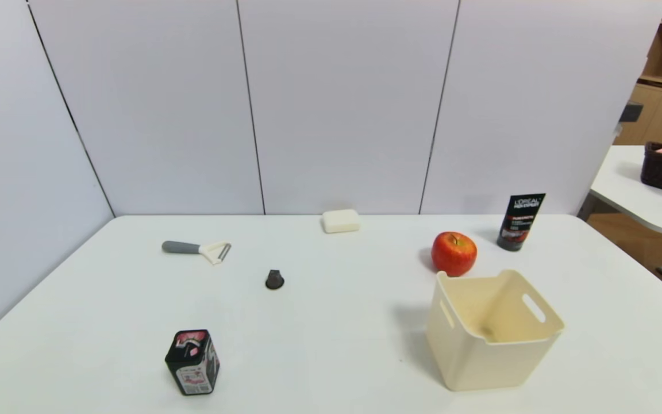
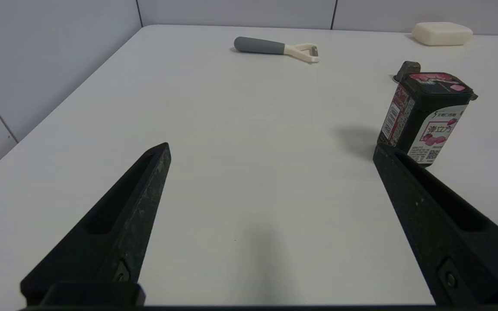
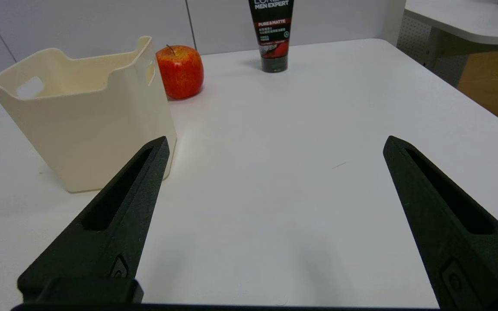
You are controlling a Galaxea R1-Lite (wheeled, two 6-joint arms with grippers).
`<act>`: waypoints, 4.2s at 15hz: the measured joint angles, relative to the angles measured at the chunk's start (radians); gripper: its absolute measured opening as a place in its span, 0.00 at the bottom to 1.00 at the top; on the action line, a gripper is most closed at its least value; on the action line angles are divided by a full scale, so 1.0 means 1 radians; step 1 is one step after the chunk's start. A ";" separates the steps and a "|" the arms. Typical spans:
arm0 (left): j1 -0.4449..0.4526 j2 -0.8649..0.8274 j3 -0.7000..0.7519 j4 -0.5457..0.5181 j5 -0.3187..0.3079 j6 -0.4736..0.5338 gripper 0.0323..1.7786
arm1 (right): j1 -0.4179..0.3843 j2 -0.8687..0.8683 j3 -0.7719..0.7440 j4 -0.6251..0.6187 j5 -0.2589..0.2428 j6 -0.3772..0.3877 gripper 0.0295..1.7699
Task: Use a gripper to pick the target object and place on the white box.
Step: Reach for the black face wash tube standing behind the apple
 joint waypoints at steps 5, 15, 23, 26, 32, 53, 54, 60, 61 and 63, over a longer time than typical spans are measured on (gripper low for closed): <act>0.000 0.000 0.000 0.000 -0.001 0.000 0.95 | 0.000 0.000 0.000 0.000 0.000 0.000 0.97; 0.000 0.000 0.000 0.000 0.000 0.000 0.95 | 0.000 0.068 -0.046 0.037 -0.001 -0.003 0.97; 0.000 0.000 0.000 0.000 0.000 0.000 0.95 | -0.018 0.433 -0.261 0.114 0.002 -0.016 0.97; 0.000 0.000 0.000 0.000 0.000 0.000 0.95 | -0.030 0.609 -0.341 0.109 0.002 -0.016 0.97; 0.000 0.000 0.000 0.000 0.000 0.000 0.95 | -0.073 0.965 -0.525 0.102 0.003 -0.019 0.97; 0.000 0.000 0.000 0.000 0.000 0.000 0.95 | -0.117 2.016 -0.649 -1.088 0.080 -0.133 0.97; 0.000 0.000 0.000 0.000 0.000 0.000 0.95 | -0.116 2.051 -0.668 -1.113 0.099 -0.135 0.97; 0.000 0.000 0.000 0.000 0.000 0.000 0.95 | -0.109 2.199 -0.791 -1.155 0.135 -0.138 0.97; 0.000 0.000 0.000 0.000 0.000 0.000 0.95 | -0.109 2.217 -0.813 -1.158 0.135 -0.138 0.97; 0.000 0.000 0.000 0.000 0.000 0.000 0.95 | -0.109 2.247 -0.843 -1.165 0.136 -0.138 0.97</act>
